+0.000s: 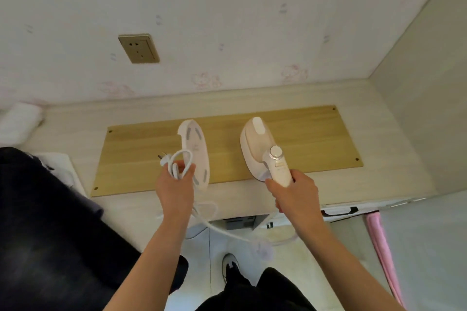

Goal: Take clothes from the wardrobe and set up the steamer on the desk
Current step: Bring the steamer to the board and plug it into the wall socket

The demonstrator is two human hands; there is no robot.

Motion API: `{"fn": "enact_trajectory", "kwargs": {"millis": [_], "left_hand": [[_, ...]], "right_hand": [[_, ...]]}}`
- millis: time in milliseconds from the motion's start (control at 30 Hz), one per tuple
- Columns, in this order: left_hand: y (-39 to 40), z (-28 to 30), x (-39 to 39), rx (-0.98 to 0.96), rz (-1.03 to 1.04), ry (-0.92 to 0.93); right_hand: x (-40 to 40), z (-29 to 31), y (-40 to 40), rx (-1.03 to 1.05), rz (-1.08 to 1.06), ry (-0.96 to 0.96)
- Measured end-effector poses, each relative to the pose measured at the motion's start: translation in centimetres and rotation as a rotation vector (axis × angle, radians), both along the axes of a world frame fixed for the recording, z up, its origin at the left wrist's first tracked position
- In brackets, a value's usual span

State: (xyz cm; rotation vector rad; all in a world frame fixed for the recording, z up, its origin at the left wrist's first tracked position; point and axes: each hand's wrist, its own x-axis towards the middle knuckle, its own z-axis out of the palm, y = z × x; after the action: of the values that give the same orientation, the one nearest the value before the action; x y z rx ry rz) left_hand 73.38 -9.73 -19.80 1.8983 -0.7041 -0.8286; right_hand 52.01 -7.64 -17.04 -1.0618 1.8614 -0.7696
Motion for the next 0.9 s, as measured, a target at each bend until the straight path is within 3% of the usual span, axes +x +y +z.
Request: {"fn": "enact_trajectory", "kwargs": {"millis": [300, 667, 900], "left_hand": [[-6.3, -1.4, -3.3, 0.066, -0.093, 0.000], [-11.1, -3.2, -13.0, 0.174, -0.227, 0.015], [-12.9, -3.5, -18.0, 0.261, -0.209, 0.121]], "right_hand": [[-2.2, -0.8, -4.9, 0.027, -0.077, 0.021], [-10.0, -2.0, -10.1, 0.019, -0.106, 0.088], [-14.8, -2.9, -11.8, 0.017, -0.142, 0.104]]}}
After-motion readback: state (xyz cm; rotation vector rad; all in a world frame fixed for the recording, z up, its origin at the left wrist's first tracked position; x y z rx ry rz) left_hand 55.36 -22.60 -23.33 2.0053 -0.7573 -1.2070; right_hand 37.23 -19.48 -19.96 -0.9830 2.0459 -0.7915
